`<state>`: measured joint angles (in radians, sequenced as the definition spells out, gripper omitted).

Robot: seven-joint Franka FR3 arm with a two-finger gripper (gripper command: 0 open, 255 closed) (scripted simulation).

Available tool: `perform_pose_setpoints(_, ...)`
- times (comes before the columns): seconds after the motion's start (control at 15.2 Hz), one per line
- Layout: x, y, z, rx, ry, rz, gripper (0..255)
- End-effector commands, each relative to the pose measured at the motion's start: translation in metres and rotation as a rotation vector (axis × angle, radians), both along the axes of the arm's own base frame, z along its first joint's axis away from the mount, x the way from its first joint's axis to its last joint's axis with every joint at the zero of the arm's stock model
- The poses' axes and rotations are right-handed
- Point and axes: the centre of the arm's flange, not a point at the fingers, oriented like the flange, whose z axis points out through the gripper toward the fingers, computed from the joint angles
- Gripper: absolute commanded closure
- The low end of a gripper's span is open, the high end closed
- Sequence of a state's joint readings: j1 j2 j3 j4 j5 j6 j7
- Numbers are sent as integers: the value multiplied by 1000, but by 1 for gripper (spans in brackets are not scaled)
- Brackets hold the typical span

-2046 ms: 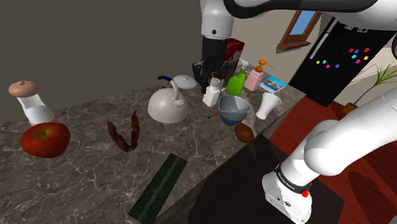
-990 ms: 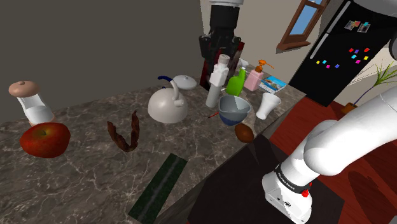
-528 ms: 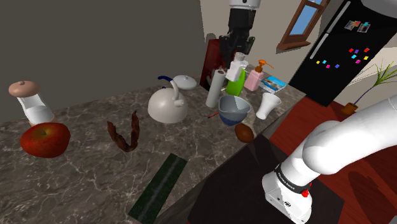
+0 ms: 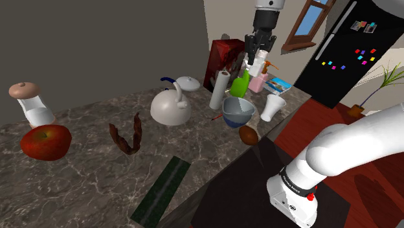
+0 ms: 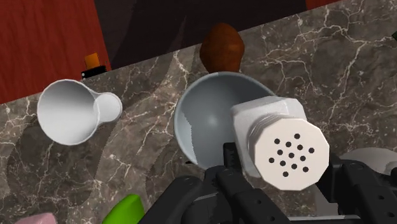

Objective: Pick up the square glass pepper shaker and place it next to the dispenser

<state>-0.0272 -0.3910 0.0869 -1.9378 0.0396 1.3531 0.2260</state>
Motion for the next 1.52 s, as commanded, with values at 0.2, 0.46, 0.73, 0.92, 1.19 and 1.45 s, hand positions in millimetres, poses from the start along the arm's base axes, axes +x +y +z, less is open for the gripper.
perform_pose_setpoints(0.2,1,-66,-4,0,0,2,255)
perform_pose_setpoints(0.46,1,-119,-4,0,0,2,255)
perform_pose_setpoints(0.73,1,-171,-4,0,0,2,255)
perform_pose_setpoints(0.92,1,-211,-4,0,0,2,255)
perform_pose_setpoints(1.19,1,-264,-4,0,0,2,255)
perform_pose_setpoints(1.45,1,-317,-3,0,0,2,255)
